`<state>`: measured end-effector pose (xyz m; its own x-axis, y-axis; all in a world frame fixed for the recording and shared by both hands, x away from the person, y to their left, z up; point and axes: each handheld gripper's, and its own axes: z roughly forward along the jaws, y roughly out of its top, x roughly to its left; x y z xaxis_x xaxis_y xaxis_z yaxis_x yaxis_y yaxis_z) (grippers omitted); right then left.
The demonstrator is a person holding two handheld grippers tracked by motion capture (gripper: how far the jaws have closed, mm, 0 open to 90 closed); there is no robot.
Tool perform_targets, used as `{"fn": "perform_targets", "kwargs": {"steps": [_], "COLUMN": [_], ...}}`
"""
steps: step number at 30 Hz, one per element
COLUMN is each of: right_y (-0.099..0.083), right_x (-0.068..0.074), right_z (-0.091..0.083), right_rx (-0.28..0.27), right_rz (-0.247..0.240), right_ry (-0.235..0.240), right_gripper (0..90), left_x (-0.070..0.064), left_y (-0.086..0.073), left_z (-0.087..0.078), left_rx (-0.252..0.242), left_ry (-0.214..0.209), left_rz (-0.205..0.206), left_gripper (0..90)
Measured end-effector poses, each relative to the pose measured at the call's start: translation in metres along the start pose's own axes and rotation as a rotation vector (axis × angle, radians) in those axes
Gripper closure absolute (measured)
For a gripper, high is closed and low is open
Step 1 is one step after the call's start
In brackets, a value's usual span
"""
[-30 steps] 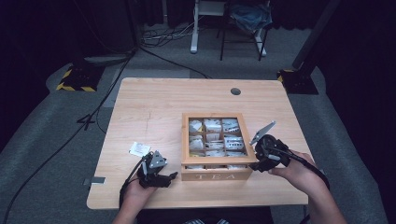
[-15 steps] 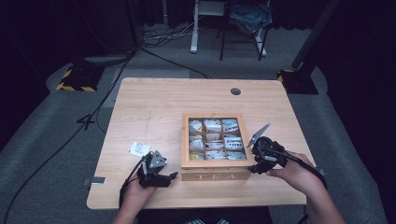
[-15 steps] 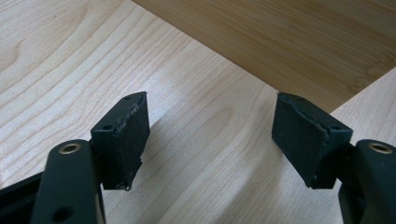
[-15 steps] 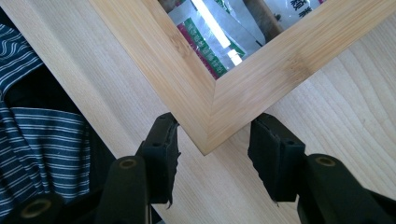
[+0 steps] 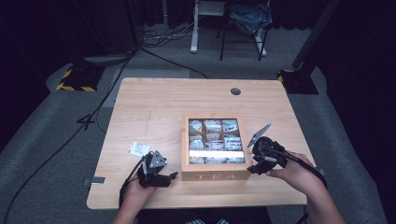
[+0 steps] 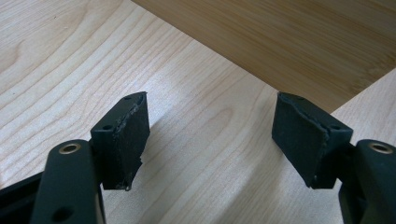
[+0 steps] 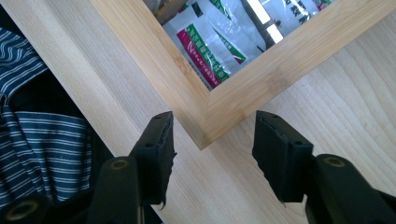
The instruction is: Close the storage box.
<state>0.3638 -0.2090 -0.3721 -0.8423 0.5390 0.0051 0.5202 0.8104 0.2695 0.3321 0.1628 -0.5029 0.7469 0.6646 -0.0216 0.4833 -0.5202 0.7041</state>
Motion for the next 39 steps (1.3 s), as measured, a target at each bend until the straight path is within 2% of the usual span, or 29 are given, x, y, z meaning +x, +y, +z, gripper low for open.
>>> {"fn": "perform_targets", "kwargs": {"steps": [8,11,20,27,33,39], "right_y": [0.001,0.0,-0.012,-0.023,-0.031,-0.039], "right_x": [-0.006,-0.012,-0.036,-0.059,-0.077,-0.094], "right_z": [-0.011,-0.016,-0.023,-0.018,-0.007,0.005], "right_rx": [-0.154,-0.229,-0.364,-0.406,-0.434,-0.454], "right_rz": [-0.002,0.027,0.097,0.153,0.174,0.221], "right_ry": [-0.027,-0.039,-0.092,-0.113,-0.149,-0.174], "right_gripper": [43.6,43.7,43.8,43.8,43.5,43.6], "left_x": [0.003,0.006,0.009,0.013,0.015,0.015], "left_y": [-0.002,-0.003,-0.004,-0.006,-0.006,-0.006], "left_z": [-0.002,-0.003,-0.004,-0.006,-0.006,-0.006], "left_rx": [-0.001,-0.002,-0.001,-0.002,-0.002,-0.002], "left_ry": [0.002,0.008,0.015,0.019,0.026,0.026], "left_rz": [-0.007,-0.01,-0.019,-0.025,-0.032,-0.032], "left_gripper": [28.4,28.4,28.3,28.3,28.3,28.2]}}
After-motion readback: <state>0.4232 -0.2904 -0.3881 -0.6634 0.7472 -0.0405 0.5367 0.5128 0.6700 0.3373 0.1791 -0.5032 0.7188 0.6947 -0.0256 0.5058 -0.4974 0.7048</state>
